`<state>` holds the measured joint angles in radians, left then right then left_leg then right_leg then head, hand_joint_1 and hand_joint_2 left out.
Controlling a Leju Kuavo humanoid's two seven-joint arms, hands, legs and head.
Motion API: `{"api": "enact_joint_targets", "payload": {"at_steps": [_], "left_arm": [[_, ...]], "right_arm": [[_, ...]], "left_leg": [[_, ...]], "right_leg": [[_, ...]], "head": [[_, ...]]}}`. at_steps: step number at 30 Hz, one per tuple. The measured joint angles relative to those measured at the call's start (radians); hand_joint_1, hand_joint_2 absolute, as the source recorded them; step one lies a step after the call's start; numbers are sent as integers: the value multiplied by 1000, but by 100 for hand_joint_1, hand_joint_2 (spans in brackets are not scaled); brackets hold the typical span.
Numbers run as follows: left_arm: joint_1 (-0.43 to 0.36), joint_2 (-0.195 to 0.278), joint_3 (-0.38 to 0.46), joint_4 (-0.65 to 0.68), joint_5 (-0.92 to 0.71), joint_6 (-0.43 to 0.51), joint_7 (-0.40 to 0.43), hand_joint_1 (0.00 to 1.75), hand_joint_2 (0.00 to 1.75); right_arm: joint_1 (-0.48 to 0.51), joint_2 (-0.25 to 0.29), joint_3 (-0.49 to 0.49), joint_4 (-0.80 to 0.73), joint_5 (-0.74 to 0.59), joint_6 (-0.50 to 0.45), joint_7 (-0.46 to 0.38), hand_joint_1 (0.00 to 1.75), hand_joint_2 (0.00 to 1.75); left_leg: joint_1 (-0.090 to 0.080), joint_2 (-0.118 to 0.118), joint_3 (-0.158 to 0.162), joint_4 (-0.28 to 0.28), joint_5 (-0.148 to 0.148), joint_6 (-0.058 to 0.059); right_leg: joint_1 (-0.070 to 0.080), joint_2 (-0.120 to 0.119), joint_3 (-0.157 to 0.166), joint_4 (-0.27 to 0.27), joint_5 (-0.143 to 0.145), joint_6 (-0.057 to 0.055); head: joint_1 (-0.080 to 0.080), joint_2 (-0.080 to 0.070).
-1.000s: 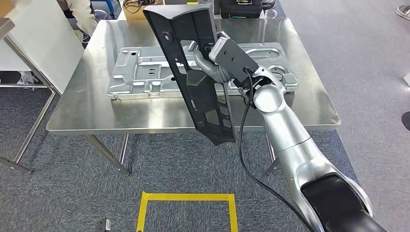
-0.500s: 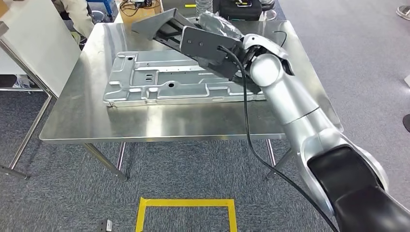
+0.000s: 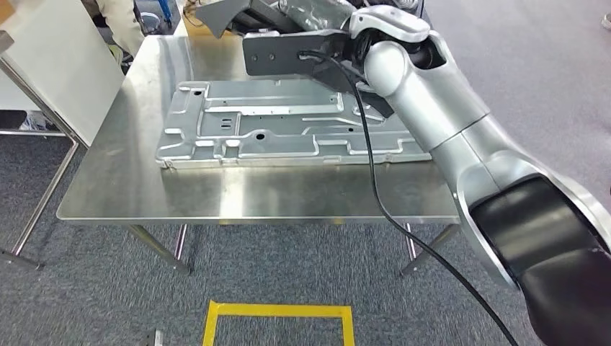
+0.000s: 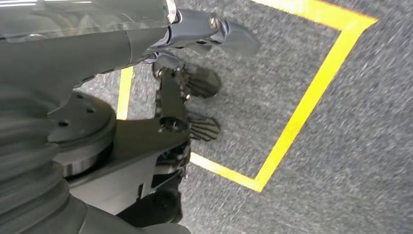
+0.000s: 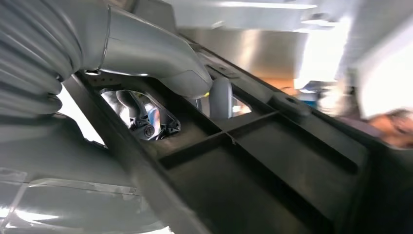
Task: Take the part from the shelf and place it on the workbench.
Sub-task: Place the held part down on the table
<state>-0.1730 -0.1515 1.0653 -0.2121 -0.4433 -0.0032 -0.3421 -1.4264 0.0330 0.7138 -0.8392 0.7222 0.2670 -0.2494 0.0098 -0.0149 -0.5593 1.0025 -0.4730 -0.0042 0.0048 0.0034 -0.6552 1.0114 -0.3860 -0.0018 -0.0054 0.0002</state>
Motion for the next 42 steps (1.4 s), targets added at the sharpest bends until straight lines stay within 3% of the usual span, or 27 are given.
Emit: {"api": "enact_joint_targets", "payload": {"at_steps": [2, 4, 7, 8, 9, 10, 12, 13, 16, 25, 33, 42], "left_arm": [[1, 1, 0, 0, 3, -2, -2, 0, 175], [2, 1, 0, 0, 3, -3, -4, 0, 175], [4, 1, 0, 0, 3, -3, -4, 0, 175], [5, 1, 0, 0, 3, -2, -2, 0, 175], [7, 1, -1, 0, 3, -2, -1, 0, 175], [8, 2, -2, 0, 2, -1, 1, 0, 175], [10, 2, -4, 0, 2, 1, 3, 0, 175], [10, 2, -5, 0, 2, 1, 4, 0, 175], [9, 3, -10, 0, 1, 4, 4, 0, 175], [6, -1, -24, 0, 3, -6, 32, 0, 175], [5, -1, -36, 0, 2, -4, 39, 0, 175], [6, -1, -39, 0, 12, -4, 33, 0, 175]], "right_arm": [[-6, 1, 31, 5, 45, -32, 5, 175, 175], [-10, 1, 57, 11, 85, -70, 11, 175, 175], [-6, 3, 97, 22, 129, -119, 15, 175, 175], [-1, 3, 107, 25, 141, -131, 14, 175, 175], [3, 4, 115, 28, 151, -143, 11, 175, 175], [6, 4, 121, 30, 159, -153, 7, 175, 175], [9, 5, 129, 32, 174, -171, -3, 175, 175], [10, 6, 132, 33, 180, -178, -7, 175, 175], [17, 7, 136, 35, 188, -188, -20, 175, 175], [69, 10, 133, 32, 199, -192, -40, 175, 175], [82, 6, 119, 31, 214, -185, -40, 175, 175], [82, 19, 122, 40, 255, -184, -25, 175, 175]], "left_leg": [[0, 2, 5, 1, -10, -11], [0, 5, -16, 55, -40, -20], [4, 8, -127, 254, -108, -28], [5, 8, -157, 291, -105, -30], [5, 8, -169, 287, -79, -30], [5, 9, -161, 241, -32, -28], [2, 9, -116, 103, 62, -21], [0, 10, -95, 52, 84, -15], [-4, 8, -70, 9, 71, -1], [-2, 0, -64, -4, 67, 5], [-7, 2, -68, 0, 69, 13], [-6, 3, -65, 0, 71, 12]], "right_leg": [[-3, 1, 11, -12, -10, -7], [-10, -1, 27, -23, -16, -15], [-10, 1, 46, -26, -29, -24], [-10, 3, 53, -25, -35, -24], [-10, 5, 61, -24, -43, -23], [-10, 6, 70, -21, -51, -21], [-8, 7, 87, -16, -69, -16], [-7, 8, 92, -15, -76, -11], [-4, 8, 94, -16, -81, 1], [-3, 4, 101, -27, -75, -4], [-7, 3, 101, -33, -77, 13], [-7, 3, 101, -28, -77, 13]], "head": [[0, 0], [0, 0], [-1, 0], [-1, 0], [0, 0], [0, 0], [0, 0], [0, 0], [2, 0], [9, 0], [9, 0], [9, 0]]}}
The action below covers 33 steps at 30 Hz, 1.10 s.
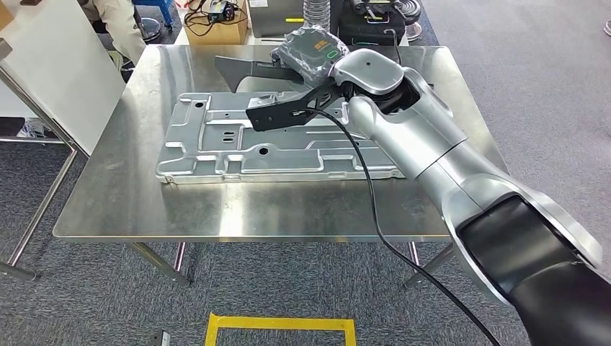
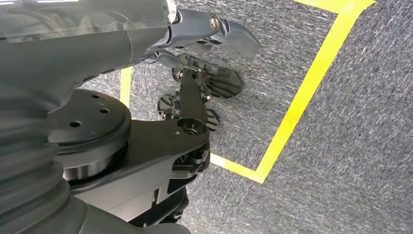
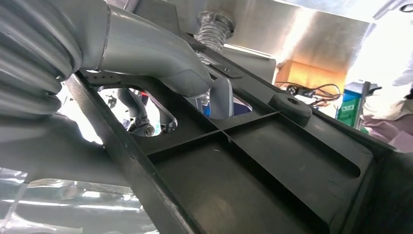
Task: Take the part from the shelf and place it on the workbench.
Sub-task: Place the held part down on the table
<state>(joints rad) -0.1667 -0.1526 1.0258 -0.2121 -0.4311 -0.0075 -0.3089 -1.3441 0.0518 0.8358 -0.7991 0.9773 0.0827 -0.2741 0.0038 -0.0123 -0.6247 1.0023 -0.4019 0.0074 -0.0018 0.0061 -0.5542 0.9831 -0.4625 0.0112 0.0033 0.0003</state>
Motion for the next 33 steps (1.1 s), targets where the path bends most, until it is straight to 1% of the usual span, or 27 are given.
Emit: {"api": "enact_joint_targets", "payload": {"at_steps": [7, 20, 27, 33], "left_arm": [[1, 0, 0, 0, 2, 6, -2, 0, 175], [5, 0, 0, 0, 11, 6, -11, 0, 175], [12, 0, -4, 0, 8, 15, -11, 0, 175], [18, 0, -9, 0, -1, 20, -8, 0, 175]], "right_arm": [[20, 17, -8, 55, 13, -72, 11, 175, 175], [61, 45, -54, 142, 23, -134, 4, 175, 175], [71, 52, -83, 251, 75, -219, 9, 175, 175], [85, 45, -122, 331, 99, -246, 16, 175, 175]], "left_leg": [[0, 0, 1, 0, 1, -1], [0, 0, 1, 0, 1, -1], [0, 0, 1, 0, 1, -1], [0, 0, 1, 0, 1, -1]], "right_leg": [[1, 0, 0, 2, -1, -1], [1, 0, 0, 2, -1, -1], [1, 0, 0, 2, -1, -1], [1, 0, -1, 2, -1, -1]], "head": [[0, 0], [0, 0], [0, 0], [0, 0]]}}
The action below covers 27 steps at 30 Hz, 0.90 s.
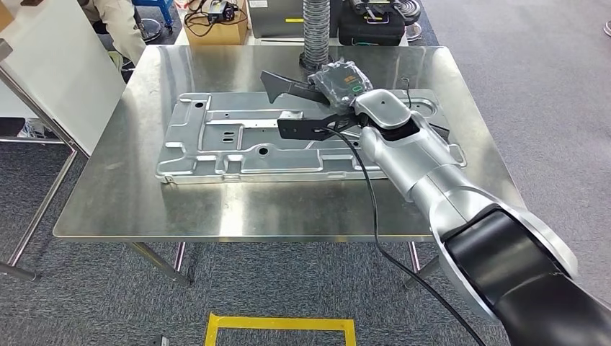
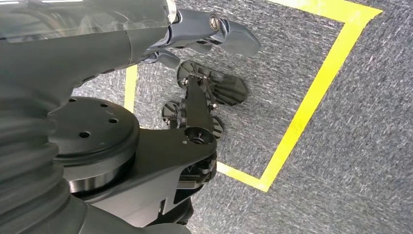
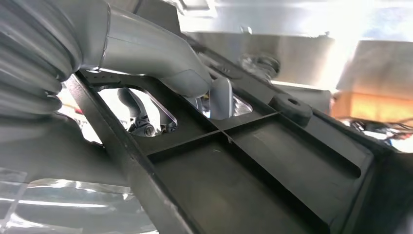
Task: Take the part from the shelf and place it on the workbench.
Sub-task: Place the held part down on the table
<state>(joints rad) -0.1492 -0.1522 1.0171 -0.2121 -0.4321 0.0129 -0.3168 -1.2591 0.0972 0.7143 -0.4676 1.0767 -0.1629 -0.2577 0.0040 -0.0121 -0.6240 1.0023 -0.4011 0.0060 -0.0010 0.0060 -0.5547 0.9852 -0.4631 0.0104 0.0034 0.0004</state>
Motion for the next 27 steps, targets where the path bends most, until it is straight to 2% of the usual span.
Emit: {"api": "enact_joint_targets", "payload": {"at_steps": [9, 15, 19, 27], "left_arm": [[-8, 0, -18, 0, -3, -14, 0, 0, 175], [-7, 0, -19, 0, 2, -13, -3, 0, 175], [-6, 0, -19, 0, 3, -6, 0, 0, 175], [-6, 0, -21, 0, 4, -3, 10, 0, 175]], "right_arm": [[1, 1, -33, 49, 31, 5, 11, 175, 175], [1, 13, -42, 66, 49, 14, 11, 175, 175], [0, 17, -51, 72, 55, 19, 11, 175, 175], [0, 18, -94, 84, 66, 19, 26, 175, 175]], "left_leg": [[0, 0, 0, 0, 0, 0], [-4, 0, -2, 4, -4, 4], [-3, -1, -1, 0, 0, 1], [-4, -1, -1, 2, -1, 3]], "right_leg": [[0, 0, 0, 0, 0, 0], [-5, 0, 1, 0, -1, 5], [-3, 0, 0, 2, -2, 0], [-4, -1, 0, 1, -1, 3]], "head": [[0, 0], [0, 0], [0, 0], [0, 0]]}}
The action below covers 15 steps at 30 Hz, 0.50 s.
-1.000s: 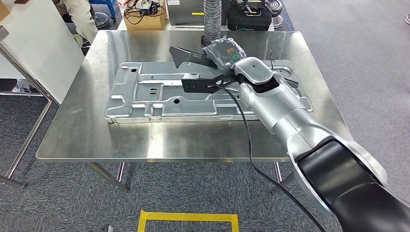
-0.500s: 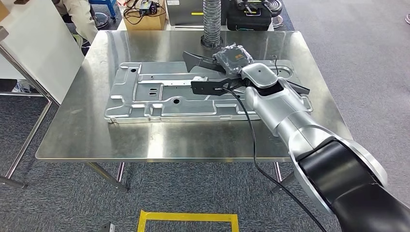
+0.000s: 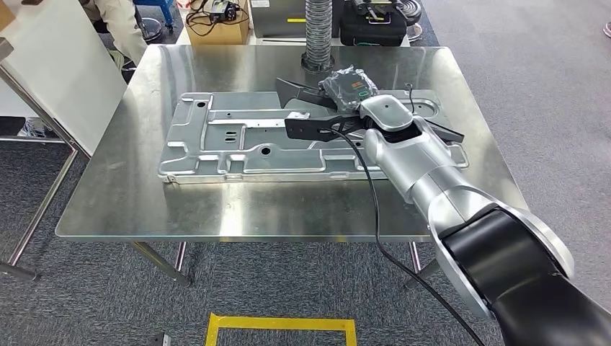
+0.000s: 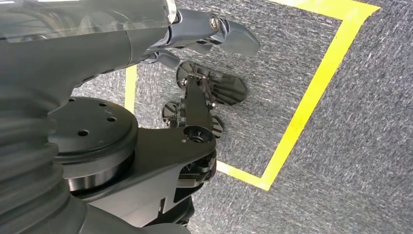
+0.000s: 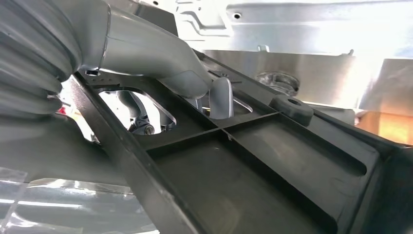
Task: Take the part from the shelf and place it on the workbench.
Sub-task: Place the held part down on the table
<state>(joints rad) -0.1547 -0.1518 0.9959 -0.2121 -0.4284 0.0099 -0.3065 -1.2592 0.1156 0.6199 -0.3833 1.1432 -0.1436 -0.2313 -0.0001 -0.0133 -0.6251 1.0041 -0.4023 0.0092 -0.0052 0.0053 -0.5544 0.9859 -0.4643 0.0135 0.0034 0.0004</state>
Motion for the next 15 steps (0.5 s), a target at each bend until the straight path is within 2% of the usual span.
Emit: {"api": "enact_joint_targets", "payload": {"at_steps": [15], "left_arm": [[5, 0, -5, 0, 3, -25, -34, 0, 175]], "right_arm": [[0, 0, -102, 37, 2, 19, 43, 175, 175]], "left_leg": [[1, 0, 1, 0, 1, 0]], "right_leg": [[2, 0, 0, 2, 0, 0]], "head": [[0, 0]]}}
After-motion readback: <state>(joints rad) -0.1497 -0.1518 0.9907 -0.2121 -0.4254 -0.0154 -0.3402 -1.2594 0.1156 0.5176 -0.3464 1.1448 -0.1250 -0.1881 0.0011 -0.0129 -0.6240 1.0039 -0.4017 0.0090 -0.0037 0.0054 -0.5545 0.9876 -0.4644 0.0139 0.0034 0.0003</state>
